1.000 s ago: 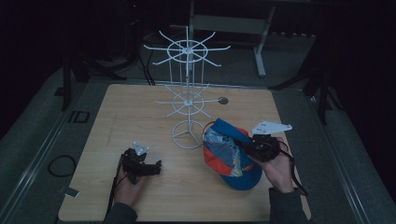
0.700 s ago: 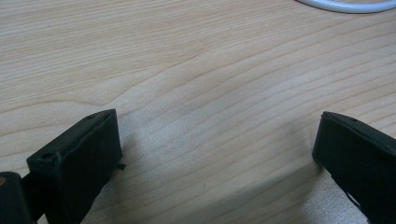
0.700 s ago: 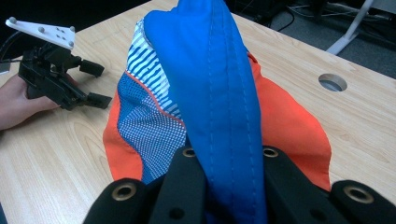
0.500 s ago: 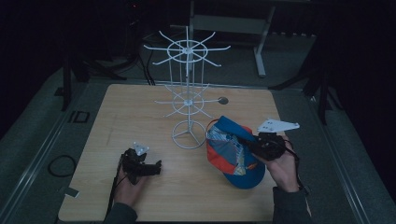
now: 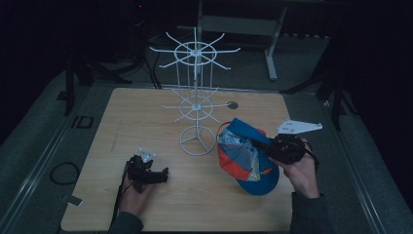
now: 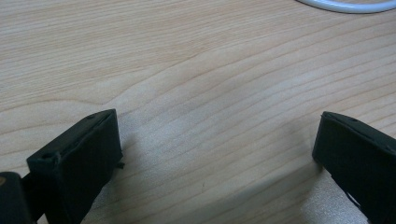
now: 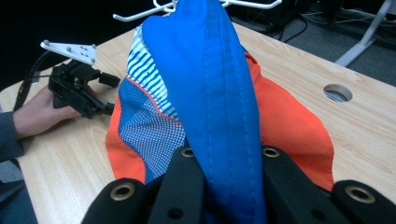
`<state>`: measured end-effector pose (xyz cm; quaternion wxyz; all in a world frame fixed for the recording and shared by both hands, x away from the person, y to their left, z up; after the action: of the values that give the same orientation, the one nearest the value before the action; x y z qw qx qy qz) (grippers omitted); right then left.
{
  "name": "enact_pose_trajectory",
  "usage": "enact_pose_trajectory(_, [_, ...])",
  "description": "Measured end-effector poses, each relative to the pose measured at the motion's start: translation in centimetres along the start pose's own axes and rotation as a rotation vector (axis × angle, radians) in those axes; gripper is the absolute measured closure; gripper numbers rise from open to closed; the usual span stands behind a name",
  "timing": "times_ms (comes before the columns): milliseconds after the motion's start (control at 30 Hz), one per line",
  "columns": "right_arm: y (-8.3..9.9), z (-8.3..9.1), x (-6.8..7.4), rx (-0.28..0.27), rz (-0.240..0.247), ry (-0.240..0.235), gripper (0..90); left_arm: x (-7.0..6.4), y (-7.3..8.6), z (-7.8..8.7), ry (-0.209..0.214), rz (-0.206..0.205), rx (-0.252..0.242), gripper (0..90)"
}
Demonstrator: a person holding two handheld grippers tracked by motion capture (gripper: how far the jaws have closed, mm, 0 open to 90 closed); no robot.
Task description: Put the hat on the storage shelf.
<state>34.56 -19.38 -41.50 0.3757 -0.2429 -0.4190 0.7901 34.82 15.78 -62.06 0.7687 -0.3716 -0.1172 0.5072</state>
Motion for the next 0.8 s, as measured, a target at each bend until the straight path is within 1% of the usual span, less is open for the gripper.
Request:
enact_pose_trajectory(200, [-0.5,0.3,-0.8,-0.005,-0.016,-0.020,87.1,0.0,0.0,0.0,0.000,0.000,0.000,1.4])
enact_pose_trajectory(300, [-0.8,0.4,-1.0,-0.009,-0.016,-0.024,87.4,0.0,0.0,0.0,0.000,0.000,0.000,1.4])
enact_pose_trajectory(367, [-0.9,0.5,-1.1,-0.008,-0.016,-0.023,87.4,0.0,0.0,0.0,0.000,0.000,0.000,1.4])
enact_pose_trajectory(800, [-3.2,1.4,-2.2,-0.027,-0.001,-0.007,87.5,0.0,0.0,0.0,0.000,0.000,0.002,1.5])
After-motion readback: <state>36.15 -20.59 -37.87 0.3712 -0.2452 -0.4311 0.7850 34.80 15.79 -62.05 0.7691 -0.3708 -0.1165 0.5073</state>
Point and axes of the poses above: each handheld gripper's, and its own axes: z roughly backward along the jaws, y roughly out of its underside, x roughly to its left, the point moved 7 cm from there along -z, roughly forward along the jaws, and after that the axes turned 15 degrees about y, right-handed, at the moved point
